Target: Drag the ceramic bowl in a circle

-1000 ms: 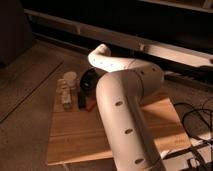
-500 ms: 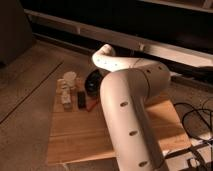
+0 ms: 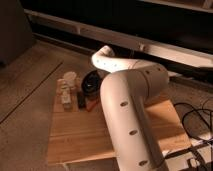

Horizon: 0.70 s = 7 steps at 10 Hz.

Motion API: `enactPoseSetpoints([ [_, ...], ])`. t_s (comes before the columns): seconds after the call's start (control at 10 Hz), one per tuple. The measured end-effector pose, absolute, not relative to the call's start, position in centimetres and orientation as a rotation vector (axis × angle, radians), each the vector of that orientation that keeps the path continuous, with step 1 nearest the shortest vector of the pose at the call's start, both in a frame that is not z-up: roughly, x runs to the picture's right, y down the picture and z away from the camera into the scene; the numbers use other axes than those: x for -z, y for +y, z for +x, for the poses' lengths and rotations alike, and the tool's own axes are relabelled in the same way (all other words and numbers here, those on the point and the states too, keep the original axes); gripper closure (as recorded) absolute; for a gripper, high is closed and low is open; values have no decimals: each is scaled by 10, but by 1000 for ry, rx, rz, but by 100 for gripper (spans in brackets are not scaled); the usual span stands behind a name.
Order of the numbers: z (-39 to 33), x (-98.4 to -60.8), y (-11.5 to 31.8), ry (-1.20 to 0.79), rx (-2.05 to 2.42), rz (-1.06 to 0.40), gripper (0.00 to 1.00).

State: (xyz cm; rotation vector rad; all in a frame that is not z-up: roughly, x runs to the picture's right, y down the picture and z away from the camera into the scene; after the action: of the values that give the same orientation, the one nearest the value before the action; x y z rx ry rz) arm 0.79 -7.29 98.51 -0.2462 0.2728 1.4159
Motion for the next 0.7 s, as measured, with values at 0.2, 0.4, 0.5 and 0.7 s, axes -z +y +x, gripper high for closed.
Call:
enactPoseSetpoints([
  [0.2,9,-985,-73,272,-1419,-248,20],
  [0.4,8,-985,-73,272,-1418,-248,20],
  [0.5,8,-985,-73,272,-1418,-248,20],
  [0.7,8,-986,-71,274,-1418,-249,20],
])
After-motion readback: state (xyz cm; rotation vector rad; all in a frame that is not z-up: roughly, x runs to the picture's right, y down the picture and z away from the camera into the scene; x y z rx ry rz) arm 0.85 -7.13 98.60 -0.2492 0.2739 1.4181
